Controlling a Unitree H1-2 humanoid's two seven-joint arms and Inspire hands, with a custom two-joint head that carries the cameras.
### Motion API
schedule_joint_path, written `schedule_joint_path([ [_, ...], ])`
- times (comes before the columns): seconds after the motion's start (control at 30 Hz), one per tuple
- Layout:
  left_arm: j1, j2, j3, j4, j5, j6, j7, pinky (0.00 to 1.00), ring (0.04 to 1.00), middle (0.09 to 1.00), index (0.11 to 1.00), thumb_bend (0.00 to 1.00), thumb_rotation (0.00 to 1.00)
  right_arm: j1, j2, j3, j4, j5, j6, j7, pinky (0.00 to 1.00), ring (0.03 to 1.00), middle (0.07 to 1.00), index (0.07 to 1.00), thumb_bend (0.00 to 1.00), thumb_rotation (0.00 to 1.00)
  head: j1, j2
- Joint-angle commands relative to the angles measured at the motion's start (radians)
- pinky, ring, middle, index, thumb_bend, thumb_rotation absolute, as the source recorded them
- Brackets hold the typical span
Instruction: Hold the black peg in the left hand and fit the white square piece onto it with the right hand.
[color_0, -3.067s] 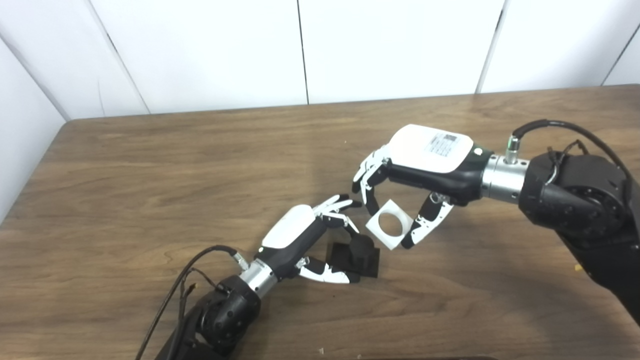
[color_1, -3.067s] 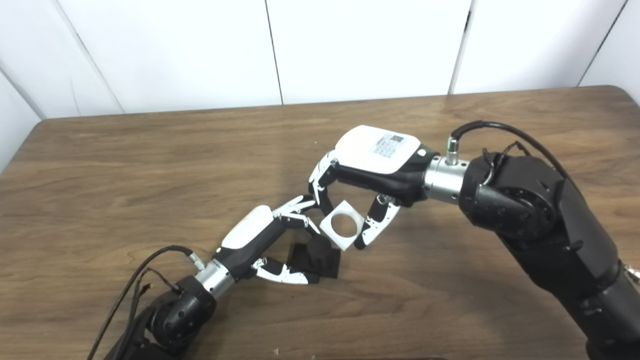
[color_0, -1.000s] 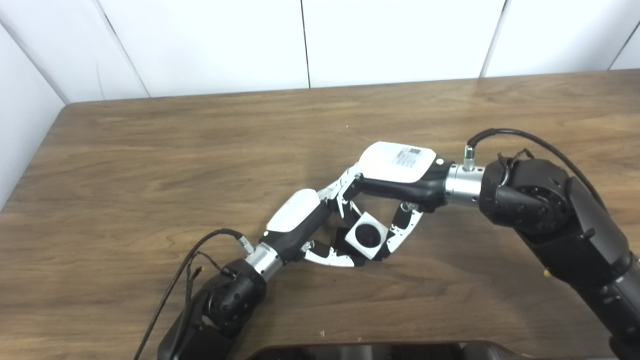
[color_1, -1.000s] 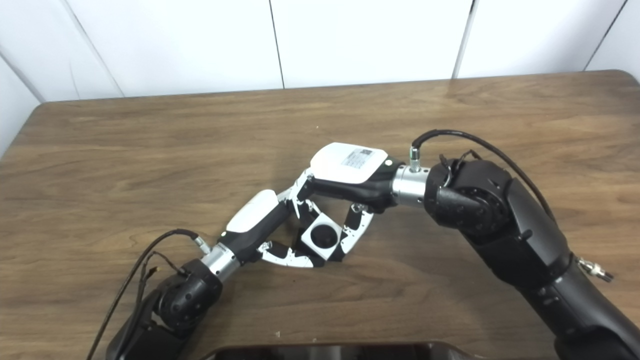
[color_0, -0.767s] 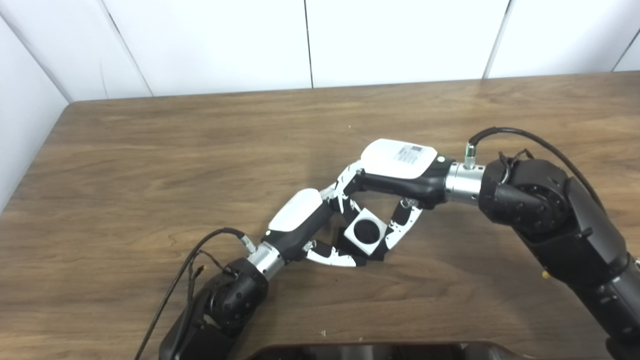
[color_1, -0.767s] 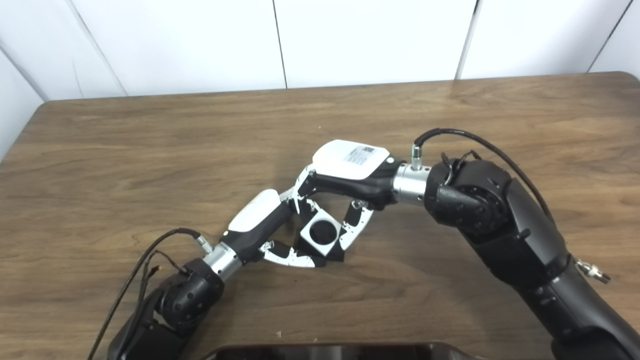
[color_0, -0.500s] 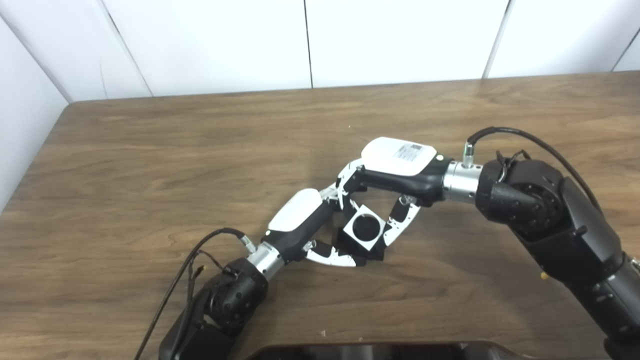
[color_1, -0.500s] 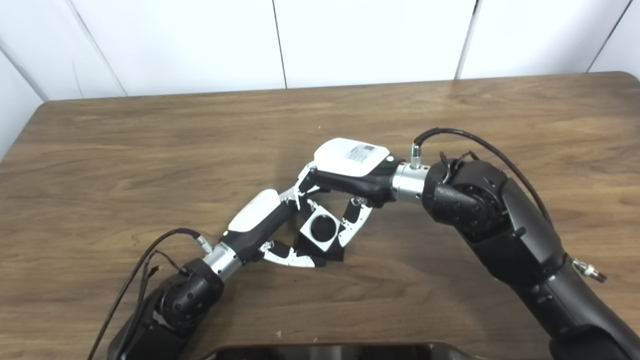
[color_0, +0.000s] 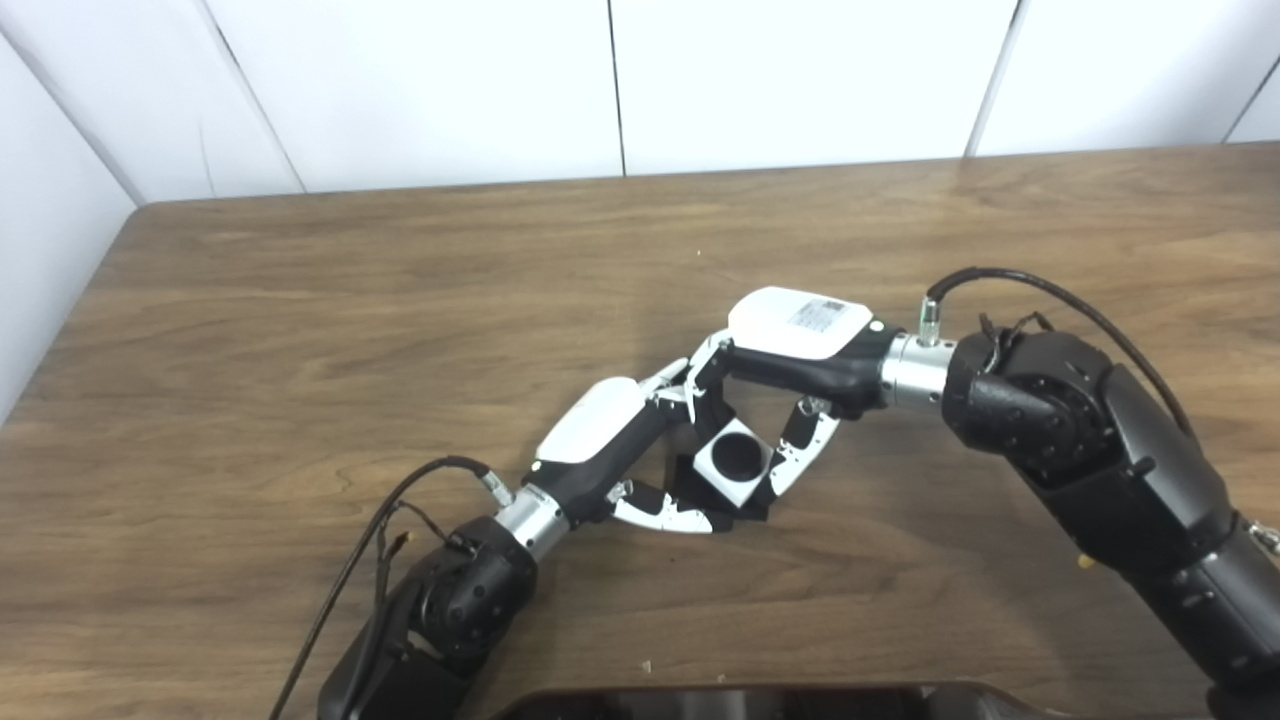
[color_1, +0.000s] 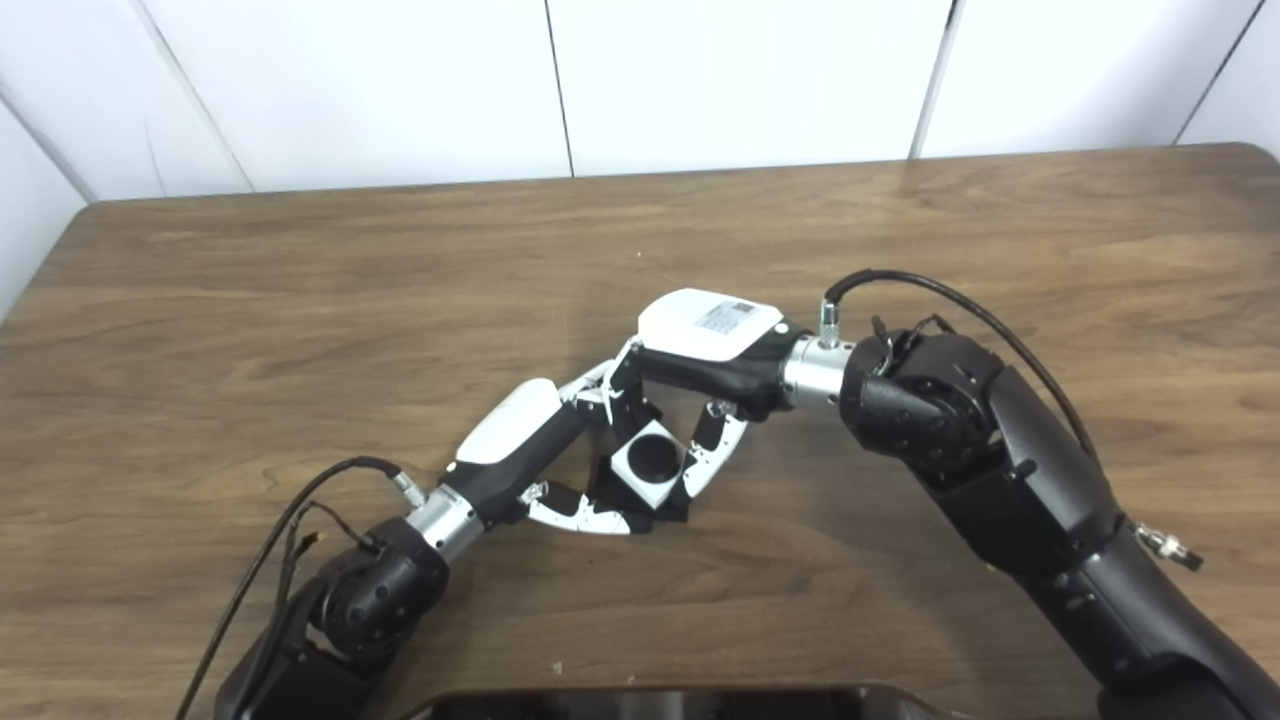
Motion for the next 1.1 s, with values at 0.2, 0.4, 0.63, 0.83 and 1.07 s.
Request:
schedule_joint_path([
  [0.2,0.021,0.019,-0.034,0.014,0.05,0.034,-0.061,0.92,0.986,0.926,0.494,0.52,0.08,-0.02,-0.048,0.039,-0.002,-0.075,0.095,0.109,0.74,0.831,0.812,0.645,0.74,0.29,-0.004,0.003],
  [0.4,0.019,0.021,-0.035,0.014,0.05,0.034,-0.062,0.92,0.985,0.926,0.494,0.52,0.08,-0.031,-0.064,0.045,-0.015,-0.063,0.134,0.14,0.77,0.868,0.886,0.82,0.93,0.4,-0.006,0.003],
  [0.63,0.017,0.021,-0.034,0.013,0.049,0.037,-0.063,0.92,0.983,0.925,0.494,0.52,0.08,-0.057,-0.074,0.037,-0.02,-0.052,0.137,0.143,0.73,0.869,0.912,0.886,0.99,0.43,-0.008,0.003],
  [0.83,0.018,0.022,-0.033,0.018,0.048,0.034,-0.059,0.92,0.983,0.924,0.494,0.52,0.08,-0.106,-0.092,0.005,-0.031,-0.036,0.155,0.167,0.78,0.895,0.926,0.926,1.0,0.46,-0.015,0.003],
  [1.07,0.02,0.024,-0.033,0.022,0.049,0.024,-0.052,0.91,0.979,0.922,0.494,0.52,0.08,-0.188,-0.158,-0.036,-0.042,-0.025,0.186,0.248,0.76,0.903,0.934,0.934,1.0,0.42,-0.015,0.003],
])
